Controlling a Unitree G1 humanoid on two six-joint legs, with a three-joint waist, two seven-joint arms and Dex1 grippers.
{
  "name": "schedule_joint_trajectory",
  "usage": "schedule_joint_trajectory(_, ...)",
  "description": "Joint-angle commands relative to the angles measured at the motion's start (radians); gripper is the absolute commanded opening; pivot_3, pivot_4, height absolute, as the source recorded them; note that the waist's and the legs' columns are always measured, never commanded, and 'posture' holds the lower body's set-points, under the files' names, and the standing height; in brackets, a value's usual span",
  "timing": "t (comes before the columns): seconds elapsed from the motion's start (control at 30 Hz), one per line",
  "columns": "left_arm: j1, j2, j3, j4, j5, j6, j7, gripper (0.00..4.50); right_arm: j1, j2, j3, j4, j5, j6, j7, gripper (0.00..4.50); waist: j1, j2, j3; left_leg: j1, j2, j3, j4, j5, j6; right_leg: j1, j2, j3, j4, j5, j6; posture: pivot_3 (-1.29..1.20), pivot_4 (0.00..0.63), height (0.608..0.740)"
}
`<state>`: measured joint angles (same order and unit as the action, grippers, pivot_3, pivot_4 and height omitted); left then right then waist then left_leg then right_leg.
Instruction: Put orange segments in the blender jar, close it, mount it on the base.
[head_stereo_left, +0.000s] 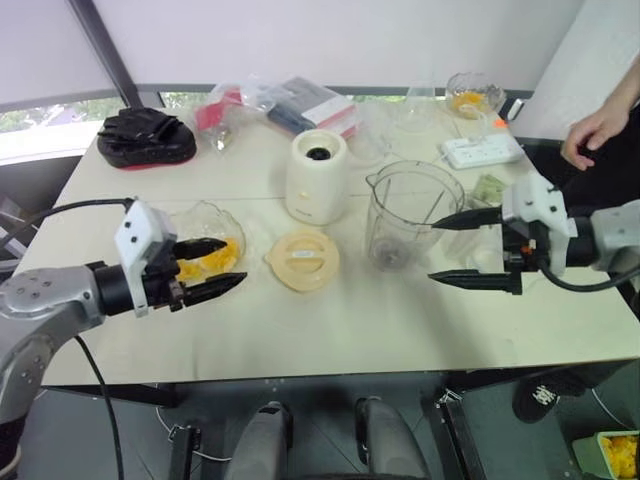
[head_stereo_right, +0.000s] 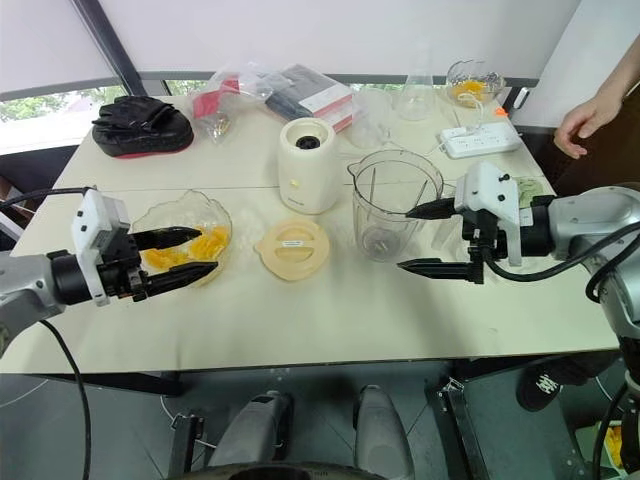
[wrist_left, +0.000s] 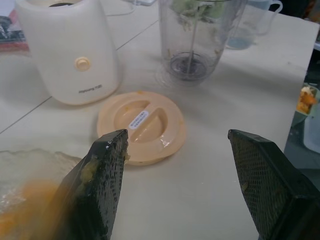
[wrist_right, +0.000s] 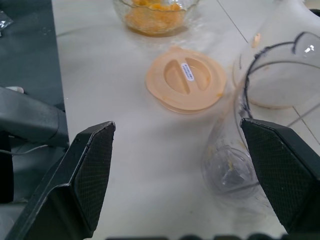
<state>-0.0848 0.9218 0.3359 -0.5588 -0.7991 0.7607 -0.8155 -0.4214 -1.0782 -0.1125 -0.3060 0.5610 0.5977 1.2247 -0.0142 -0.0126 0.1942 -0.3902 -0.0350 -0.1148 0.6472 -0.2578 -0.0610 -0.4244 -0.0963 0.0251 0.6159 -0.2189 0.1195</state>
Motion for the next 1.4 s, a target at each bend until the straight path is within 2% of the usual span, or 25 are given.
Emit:
schedule_joint_trajectory(0.03,-0.006,0.018,0.029,-0.026,0.004,-0.007,0.006,3.33,-0.015,0.001,-0.013,-0.023,0.007,0.006,-0.014,4.17,0.000,0.000,0.000,0.000,0.000,0.000,0.000,0.000,0.000,0.000,0.000,0.000,0.000,0.000,0.000,0.00,0.150,0.740)
schedule_joint_trajectory(0.33,-0.022,0.027,0.021,-0.019,-0.028,0.028,0.018,3.33,0.013,0.014,-0.036,-0.107,0.043,0.055,-0.078,4.17,0.000,0.000,0.000,0.000,0.000,0.000,0.000,0.000,0.000,0.000,0.000,0.000,0.000,0.000,0.000,0.00,0.150,0.740)
schedule_joint_trajectory(0.53,-0.026,0.027,0.000,0.020,0.022,-0.013,-0.004,3.33,-0.009,0.048,-0.048,-0.140,0.078,0.096,-0.145,4.17,0.001,0.000,0.000,0.000,0.000,0.000,0.000,0.000,0.000,0.000,0.000,0.000,0.000,0.000,0.000,0.00,0.150,0.740)
schedule_joint_trajectory(0.7,-0.010,0.056,0.030,0.037,0.022,-0.019,-0.060,3.33,-0.020,0.067,-0.043,-0.187,0.114,0.122,-0.182,4.17,0.000,0.000,0.000,0.000,0.000,0.000,0.000,0.000,0.000,0.000,0.000,0.000,0.000,0.000,0.000,0.00,0.150,0.740)
schedule_joint_trajectory(1.03,-0.050,0.086,0.012,0.108,0.024,-0.013,-0.123,3.33,0.060,0.067,-0.095,-0.274,0.175,0.180,-0.255,4.17,0.002,0.000,0.000,0.000,0.000,0.000,0.000,0.000,0.000,0.000,0.000,0.000,0.000,0.000,0.000,0.00,0.150,0.740)
schedule_joint_trajectory(1.2,-0.096,0.077,-0.004,0.199,0.008,0.033,-0.130,3.33,0.111,0.116,-0.106,-0.316,0.178,0.177,-0.337,4.17,0.000,0.000,0.000,0.000,0.000,0.000,0.000,0.000,0.000,0.000,0.000,0.000,0.000,0.000,0.000,0.00,0.150,0.740)
schedule_joint_trajectory(1.3,-0.150,0.108,-0.047,0.328,0.081,-0.003,-0.174,3.33,0.155,0.162,-0.122,-0.362,0.193,0.183,-0.404,4.17,0.000,0.000,0.000,0.000,0.000,0.000,0.000,0.000,0.000,-0.001,0.000,0.000,0.001,0.000,0.000,0.00,0.150,0.740)
schedule_joint_trajectory(1.4,-0.255,0.154,-0.161,0.533,0.195,-0.067,-0.264,3.33,0.214,0.204,-0.119,-0.414,0.184,0.186,-0.475,4.17,0.003,0.000,0.000,0.000,0.000,0.000,0.000,0.000,0.000,-0.001,0.000,0.000,0.001,0.000,0.000,0.00,0.150,0.740)
